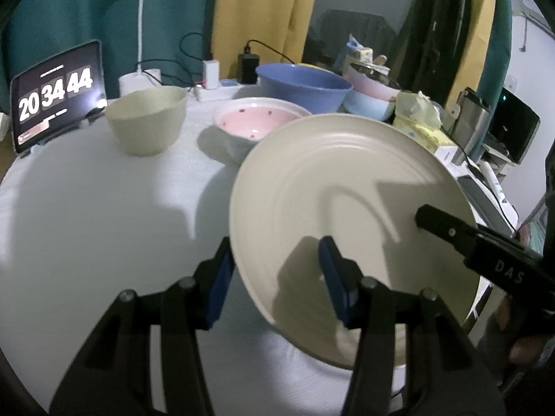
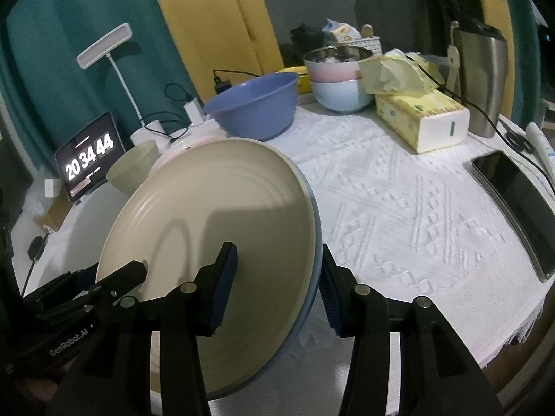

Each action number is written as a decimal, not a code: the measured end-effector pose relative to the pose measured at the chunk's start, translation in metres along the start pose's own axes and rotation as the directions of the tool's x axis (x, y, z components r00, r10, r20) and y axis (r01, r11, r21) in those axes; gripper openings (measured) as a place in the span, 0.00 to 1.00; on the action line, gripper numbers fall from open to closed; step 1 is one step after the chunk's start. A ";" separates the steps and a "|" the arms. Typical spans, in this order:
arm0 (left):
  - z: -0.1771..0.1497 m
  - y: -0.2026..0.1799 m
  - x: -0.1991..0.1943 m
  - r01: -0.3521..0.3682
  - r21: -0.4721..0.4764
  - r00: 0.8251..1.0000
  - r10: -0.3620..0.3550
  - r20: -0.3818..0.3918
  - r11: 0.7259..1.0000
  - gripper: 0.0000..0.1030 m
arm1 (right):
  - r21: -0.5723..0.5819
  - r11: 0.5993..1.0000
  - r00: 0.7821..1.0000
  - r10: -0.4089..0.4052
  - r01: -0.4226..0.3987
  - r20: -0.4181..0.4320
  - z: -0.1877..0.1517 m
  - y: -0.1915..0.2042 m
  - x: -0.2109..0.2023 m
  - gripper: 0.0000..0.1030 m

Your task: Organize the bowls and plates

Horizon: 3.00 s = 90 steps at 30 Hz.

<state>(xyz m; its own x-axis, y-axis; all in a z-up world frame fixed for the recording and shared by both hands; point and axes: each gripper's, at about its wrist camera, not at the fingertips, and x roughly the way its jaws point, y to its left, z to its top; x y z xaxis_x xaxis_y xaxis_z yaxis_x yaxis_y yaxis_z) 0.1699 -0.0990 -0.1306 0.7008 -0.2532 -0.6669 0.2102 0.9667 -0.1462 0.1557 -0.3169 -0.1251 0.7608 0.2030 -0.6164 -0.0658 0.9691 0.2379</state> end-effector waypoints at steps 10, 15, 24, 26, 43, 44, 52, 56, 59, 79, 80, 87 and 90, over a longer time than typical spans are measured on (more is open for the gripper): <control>0.000 0.032 -0.016 -0.024 -0.041 0.999 0.025 0.023 0.999 0.49 | -0.045 0.999 1.000 0.029 -0.029 -0.006 0.005 0.036 0.005 0.47; -0.001 0.054 -0.025 -0.041 -0.063 0.999 0.043 0.031 0.997 0.49 | -0.072 0.996 0.999 0.047 -0.048 -0.013 0.007 0.058 0.010 0.47; -0.001 0.091 -0.041 -0.098 -0.109 0.993 0.104 0.051 0.989 0.49 | -0.123 0.988 0.995 0.091 -0.094 -0.035 0.009 0.099 0.022 0.47; -0.001 0.100 -0.043 -0.110 -0.121 0.992 0.117 0.051 0.987 0.49 | -0.135 0.985 0.994 0.101 -0.106 -0.044 0.010 0.108 0.025 0.47; -0.010 0.163 -0.051 -0.163 -0.203 0.984 0.175 0.042 0.966 0.49 | -0.212 0.964 0.984 0.142 -0.162 -0.105 0.013 0.172 0.060 0.47; -0.010 0.166 -0.051 -0.166 -0.207 0.983 0.178 0.040 0.964 0.49 | -0.215 0.963 0.983 0.144 -0.165 -0.110 0.012 0.175 0.062 0.47; -0.013 0.188 -0.043 -0.187 -0.235 0.980 0.197 0.016 0.954 0.49 | -0.239 0.954 0.978 0.147 -0.180 -0.149 0.010 0.197 0.083 0.47; -0.014 0.196 -0.038 -0.196 -0.244 0.979 0.203 0.002 0.950 0.49 | -0.240 0.952 0.974 0.149 -0.188 -0.171 0.010 0.202 0.094 0.47; -0.015 0.202 -0.034 -0.207 -0.251 0.977 0.211 -0.010 0.946 0.49 | -0.241 0.951 0.971 0.152 -0.194 -0.183 0.010 0.206 0.102 0.47; -0.014 0.199 -0.016 -0.277 -0.188 0.961 0.274 -0.042 0.942 0.50 | -0.210 0.958 0.953 0.134 -0.195 -0.271 0.008 0.203 0.138 0.51; -0.014 0.200 -0.016 -0.276 -0.187 0.961 0.273 -0.044 0.943 0.50 | -0.214 0.957 0.954 0.132 -0.193 -0.270 0.008 0.203 0.137 0.51; -0.012 0.199 -0.022 -0.291 -0.191 0.957 0.284 -0.062 0.938 0.50 | -0.255 0.950 0.959 0.111 -0.179 -0.260 0.008 0.203 0.136 0.51; -0.011 0.199 -0.032 -0.301 -0.202 0.953 0.299 -0.042 0.932 0.50 | -0.257 0.951 0.964 0.109 -0.172 -0.241 0.010 0.200 0.128 0.51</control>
<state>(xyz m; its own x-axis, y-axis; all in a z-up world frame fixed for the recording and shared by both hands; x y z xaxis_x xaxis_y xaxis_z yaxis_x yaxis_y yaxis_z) 0.1819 0.1014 -0.1459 0.7026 0.0489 -0.7099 -0.1526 0.9848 -0.0832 0.2462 -0.0988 -0.1494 0.5709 0.3350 -0.7496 -0.3592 0.9229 0.1390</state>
